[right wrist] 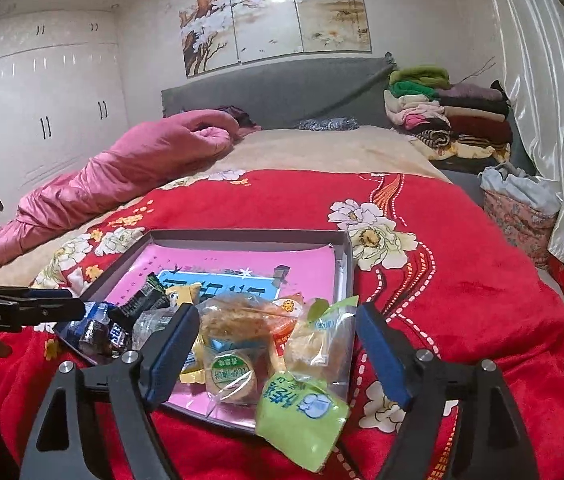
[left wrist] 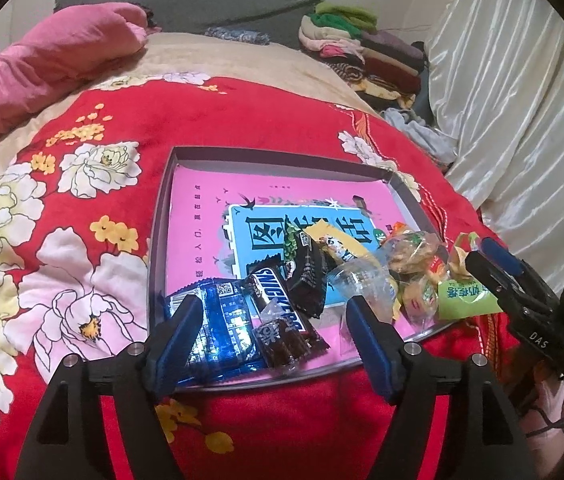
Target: Organize snacks
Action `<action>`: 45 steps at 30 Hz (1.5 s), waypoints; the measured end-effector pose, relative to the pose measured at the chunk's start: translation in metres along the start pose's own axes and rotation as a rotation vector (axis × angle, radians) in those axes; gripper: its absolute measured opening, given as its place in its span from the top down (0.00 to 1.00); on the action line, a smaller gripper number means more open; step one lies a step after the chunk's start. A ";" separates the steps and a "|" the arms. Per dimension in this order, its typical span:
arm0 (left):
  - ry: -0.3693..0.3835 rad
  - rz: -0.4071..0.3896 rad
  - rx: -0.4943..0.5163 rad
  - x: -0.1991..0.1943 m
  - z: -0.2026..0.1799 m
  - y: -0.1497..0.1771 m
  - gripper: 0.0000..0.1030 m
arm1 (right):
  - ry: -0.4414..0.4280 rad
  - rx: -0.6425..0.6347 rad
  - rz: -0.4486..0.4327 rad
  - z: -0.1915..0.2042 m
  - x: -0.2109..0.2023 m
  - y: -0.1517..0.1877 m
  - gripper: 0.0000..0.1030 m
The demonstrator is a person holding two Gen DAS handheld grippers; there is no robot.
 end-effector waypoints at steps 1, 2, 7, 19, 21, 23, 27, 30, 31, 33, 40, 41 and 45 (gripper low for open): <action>0.003 -0.001 -0.002 0.000 0.000 0.000 0.27 | 0.015 0.004 0.015 -0.002 0.003 0.002 0.21; 0.005 0.000 -0.002 0.000 -0.001 0.000 0.27 | 0.021 0.012 0.025 -0.005 0.005 0.003 0.21; 0.009 0.001 -0.005 -0.001 -0.001 0.000 0.26 | 0.013 0.050 0.041 -0.012 0.007 0.008 0.18; 0.007 -0.013 -0.017 -0.014 0.003 0.000 0.25 | -0.025 -0.042 0.095 0.017 0.017 0.016 0.16; 0.005 -0.021 -0.018 -0.019 0.004 -0.001 0.24 | -0.030 -0.040 0.077 0.018 0.011 0.014 0.16; 0.003 -0.026 -0.022 -0.023 0.005 -0.001 0.23 | -0.022 -0.042 0.058 0.020 0.003 0.011 0.16; -0.011 -0.030 -0.033 -0.032 0.008 0.004 0.23 | -0.024 -0.024 0.028 0.028 -0.018 0.007 0.16; -0.036 -0.024 -0.040 -0.040 0.011 0.012 0.23 | -0.030 0.040 0.046 0.037 -0.031 0.012 0.10; -0.051 -0.020 -0.039 -0.043 0.011 0.016 0.23 | -0.027 0.064 0.059 0.040 -0.033 0.014 0.10; -0.081 -0.020 -0.042 -0.050 0.012 0.023 0.23 | -0.034 0.120 0.078 0.047 -0.039 0.023 0.10; -0.080 0.006 -0.035 -0.068 0.009 0.050 0.23 | -0.014 0.148 0.118 0.072 -0.055 0.040 0.05; -0.079 0.008 -0.034 -0.069 0.008 0.053 0.23 | -0.015 0.157 0.117 0.075 -0.057 0.042 0.05; -0.078 0.019 -0.026 -0.073 0.006 0.060 0.23 | -0.013 0.152 0.121 0.085 -0.062 0.045 0.05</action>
Point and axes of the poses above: each gripper's, at about its wrist camera, not at the fingertips, and x roughly the way its jaws point, z to its left, y to its underside, the point moved 6 cm from there along x, roughly the way its jaws point, and after that the axes turned 12 degrees about -y, right-handed, at the moved point
